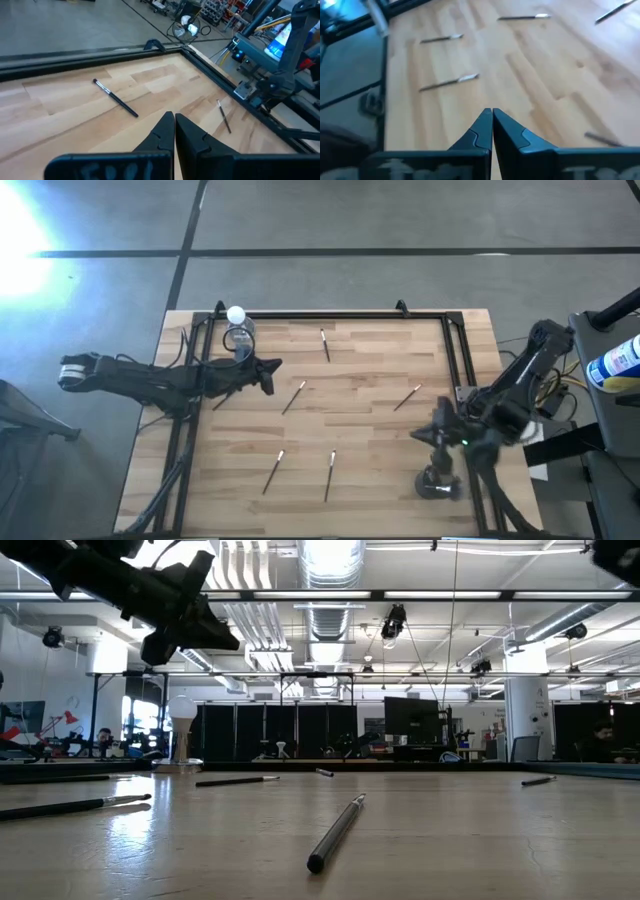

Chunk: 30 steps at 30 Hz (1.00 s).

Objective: Put items in baskets/containers
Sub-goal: Put the liner brush into the brush holder

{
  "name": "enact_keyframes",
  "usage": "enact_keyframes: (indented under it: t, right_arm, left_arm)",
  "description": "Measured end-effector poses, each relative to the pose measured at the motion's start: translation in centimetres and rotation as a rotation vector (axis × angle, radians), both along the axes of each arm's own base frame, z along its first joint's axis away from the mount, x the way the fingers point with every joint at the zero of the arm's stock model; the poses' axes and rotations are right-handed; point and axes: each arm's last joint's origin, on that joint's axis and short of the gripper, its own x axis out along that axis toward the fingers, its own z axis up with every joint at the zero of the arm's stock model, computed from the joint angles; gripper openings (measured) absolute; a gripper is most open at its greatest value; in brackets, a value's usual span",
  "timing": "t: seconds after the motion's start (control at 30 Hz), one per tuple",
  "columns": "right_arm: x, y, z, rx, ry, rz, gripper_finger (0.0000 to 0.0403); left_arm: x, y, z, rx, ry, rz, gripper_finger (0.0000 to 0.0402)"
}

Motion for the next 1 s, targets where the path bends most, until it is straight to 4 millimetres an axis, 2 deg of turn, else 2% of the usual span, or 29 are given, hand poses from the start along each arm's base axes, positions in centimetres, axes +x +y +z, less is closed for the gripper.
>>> enact_keyframes:
  t: [0.17, 0.33, 0.6, 0.7, 0.8, 0.9, 1.0]
  right_arm:
    - [3.7, -2.1, 0.2, -0.009, -0.015, -0.063, 0.0008]
    - [7.2, -4.7, -0.1, -0.003, -0.062, -0.213, 0.0008]
    - [10.5, -8.9, -1.9, -0.025, 0.005, -0.392, 0.0008]
    - [11.2, -10.3, -2.6, -0.078, 0.047, -0.418, 0.0008]
    - [11.7, -11.5, -3.0, -0.102, 0.064, -0.451, 0.0008]
    - [12.2, -12.3, -3.2, -0.111, 0.089, -0.396, 0.0008]
    - [12.4, -12.8, -3.2, -0.148, 0.104, -0.313, 0.0008]
  left_arm:
    - [0.1, -0.3, -0.1, -0.032, 0.001, -0.108, 0.0007]
    - [0.1, -0.5, -0.4, -0.061, 0.035, -0.194, 0.0007]
    - [-0.4, -0.7, -1.8, -0.136, 0.175, -0.246, 0.0007]
    - [-0.9, -0.6, -2.6, -0.205, 0.238, -0.166, 0.0007]
    - [-2.0, -0.3, -3.8, -0.287, 0.326, 0.039, 0.0007]
    - [-3.2, 0.2, -5.0, -0.422, 0.409, 0.189, 0.0007]
    - [-4.2, 0.6, -6.0, -0.511, 0.535, 0.236, 0.0007]
